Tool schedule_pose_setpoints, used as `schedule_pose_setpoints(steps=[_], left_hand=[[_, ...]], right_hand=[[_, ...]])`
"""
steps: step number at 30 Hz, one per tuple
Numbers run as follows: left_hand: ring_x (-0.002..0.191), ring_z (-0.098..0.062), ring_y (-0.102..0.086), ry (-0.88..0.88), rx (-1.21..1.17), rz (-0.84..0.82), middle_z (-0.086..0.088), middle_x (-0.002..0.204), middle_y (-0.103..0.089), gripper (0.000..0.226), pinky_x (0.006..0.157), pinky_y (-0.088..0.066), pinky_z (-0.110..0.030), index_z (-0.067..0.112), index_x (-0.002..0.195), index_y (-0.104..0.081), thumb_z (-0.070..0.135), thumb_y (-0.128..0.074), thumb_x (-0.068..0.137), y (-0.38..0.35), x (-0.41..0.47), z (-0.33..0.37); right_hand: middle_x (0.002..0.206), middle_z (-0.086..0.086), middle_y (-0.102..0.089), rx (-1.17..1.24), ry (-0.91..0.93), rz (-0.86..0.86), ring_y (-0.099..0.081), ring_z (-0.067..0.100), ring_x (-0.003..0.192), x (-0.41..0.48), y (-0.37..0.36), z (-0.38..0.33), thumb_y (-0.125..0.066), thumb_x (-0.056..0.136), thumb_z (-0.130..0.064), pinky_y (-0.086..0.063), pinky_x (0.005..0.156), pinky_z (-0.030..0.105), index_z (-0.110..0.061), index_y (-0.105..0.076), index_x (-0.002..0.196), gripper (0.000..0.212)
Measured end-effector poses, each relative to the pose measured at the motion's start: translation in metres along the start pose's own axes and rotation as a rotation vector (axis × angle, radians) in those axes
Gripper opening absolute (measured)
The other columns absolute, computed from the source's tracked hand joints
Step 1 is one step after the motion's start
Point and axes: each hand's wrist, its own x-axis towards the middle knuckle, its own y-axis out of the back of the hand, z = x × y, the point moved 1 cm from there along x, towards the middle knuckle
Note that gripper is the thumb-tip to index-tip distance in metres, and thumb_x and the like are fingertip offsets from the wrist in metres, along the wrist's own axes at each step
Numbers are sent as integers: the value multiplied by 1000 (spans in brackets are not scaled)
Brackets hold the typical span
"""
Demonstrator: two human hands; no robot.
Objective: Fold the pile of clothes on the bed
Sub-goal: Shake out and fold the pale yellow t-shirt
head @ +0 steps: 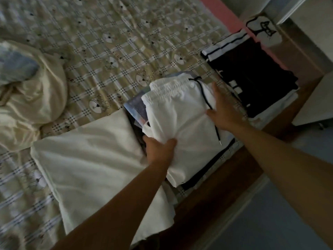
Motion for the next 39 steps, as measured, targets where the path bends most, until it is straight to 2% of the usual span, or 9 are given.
schedule_pose_setpoints(steps=[4, 8, 14, 19, 25, 30, 34, 37, 39], left_hand=[[144, -30, -25, -584, 531, 384, -12, 153, -30, 104, 119, -22, -46, 13, 151, -22, 33, -78, 66, 3, -14, 20], [153, -31, 9, -1044, 998, 32, -11, 167, 2, 107, 124, -1, -53, 14, 159, -6, 69, -55, 81, -10, 13, 16], [150, -28, 24, -901, 1278, -237, -11, 166, 14, 113, 121, 11, -53, 15, 159, 4, 83, -38, 80, -11, 47, -6], [139, -30, -40, -811, 793, -353, -11, 153, -41, 75, 116, -31, -40, 14, 153, -31, 42, -63, 92, 36, 27, 26], [109, -8, -60, -670, 316, 133, 5, 121, -64, 41, 91, -49, -25, 22, 131, -53, 27, -65, 92, 177, 35, 51], [103, -11, -64, -381, 40, 402, 7, 112, -65, 44, 89, -56, -44, 24, 124, -56, 41, -62, 84, 303, 59, 41], [106, -11, -62, -271, 10, 462, 5, 116, -63, 33, 92, -55, -42, 21, 123, -57, 28, -65, 92, 376, 56, 16], [102, -9, -62, -219, -36, 463, 4, 113, -64, 27, 81, -54, -30, 19, 121, -59, 25, -64, 95, 420, 46, -4], [95, -10, -63, -168, -82, 456, 3, 107, -65, 21, 69, -49, -24, 19, 116, -60, 25, -63, 95, 445, 38, -18]], right_hand=[[165, 13, -7, -278, 172, 343, -7, 33, 152, -20, -22, -13, -46, 99, -44, -13, 121, 56, -19, -5, 158, 77], [166, 7, 10, -333, 206, 163, 9, 27, 153, -24, -50, -7, -18, 96, -69, -1, 121, 59, -24, 6, 158, 80], [166, 8, 8, -357, 68, -18, 4, 27, 153, -13, -65, 4, 0, 82, -80, 0, 120, 59, -30, 14, 155, 90], [162, 17, -19, -151, 136, 136, -17, 34, 149, -23, -45, -50, -14, 85, -77, -14, 115, 65, -16, -20, 155, 93], [155, 12, -28, 173, 505, 79, -31, 32, 142, -31, -88, -204, -60, 91, -43, -35, 111, 51, -18, -27, 151, 74], [137, 12, -44, 273, 540, -49, -49, 19, 117, -21, -160, -336, -75, 83, -17, -39, 92, 28, -14, -51, 135, 57], [147, 15, -31, 47, 531, -240, -42, 27, 129, -19, -219, -416, -77, 77, -30, -41, 100, 31, -20, -67, 107, 33], [161, 10, -15, -319, 534, -320, -16, 28, 148, -18, -246, -450, -68, 82, -43, -25, 116, 47, -29, -66, 117, 38], [154, 8, -33, -402, 487, -364, -28, 26, 144, -17, -253, -464, -63, 87, -43, -24, 115, 53, -24, -60, 128, 46]])
